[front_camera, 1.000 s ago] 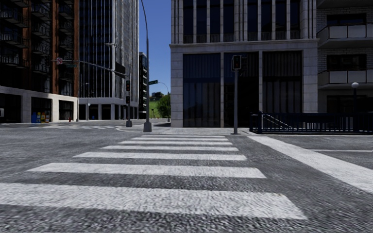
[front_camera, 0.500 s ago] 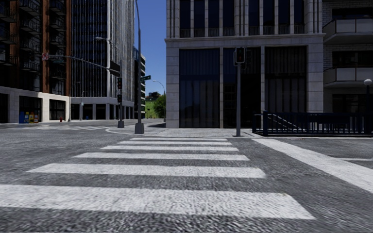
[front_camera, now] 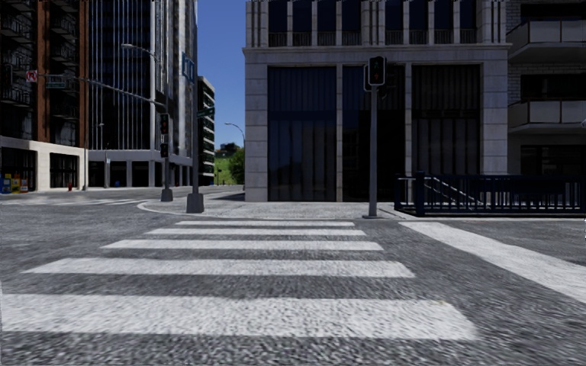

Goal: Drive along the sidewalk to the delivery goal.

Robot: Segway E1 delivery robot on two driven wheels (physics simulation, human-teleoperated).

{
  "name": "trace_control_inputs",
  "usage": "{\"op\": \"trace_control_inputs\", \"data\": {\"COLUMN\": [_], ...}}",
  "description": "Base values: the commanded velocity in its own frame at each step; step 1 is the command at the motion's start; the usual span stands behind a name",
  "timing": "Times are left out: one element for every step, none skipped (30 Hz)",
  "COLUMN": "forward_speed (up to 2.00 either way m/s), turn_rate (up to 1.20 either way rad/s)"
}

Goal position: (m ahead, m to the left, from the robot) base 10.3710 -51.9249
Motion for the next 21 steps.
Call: {"op": "trace_control_inputs", "data": {"forward_speed": [2.0, 2.0, 2.0, 2.0, 2.0, 2.0, 2.0, 2.0, 2.0, 2.0, 2.0, 2.0, 2.0, 2.0, 2.0, 2.0, 2.0, 2.0, 2.0, 2.0, 2.0], "turn_rate": [-0.36, -0.36, -0.36, -0.36, -0.36, -0.36, -0.36, -0.36, -0.36, -0.11, 0.0, 0.0, 0.0, 0.0, 0.0, 0.0, 0.0, 0.0, 0.0, 0.0, 0.0]}}
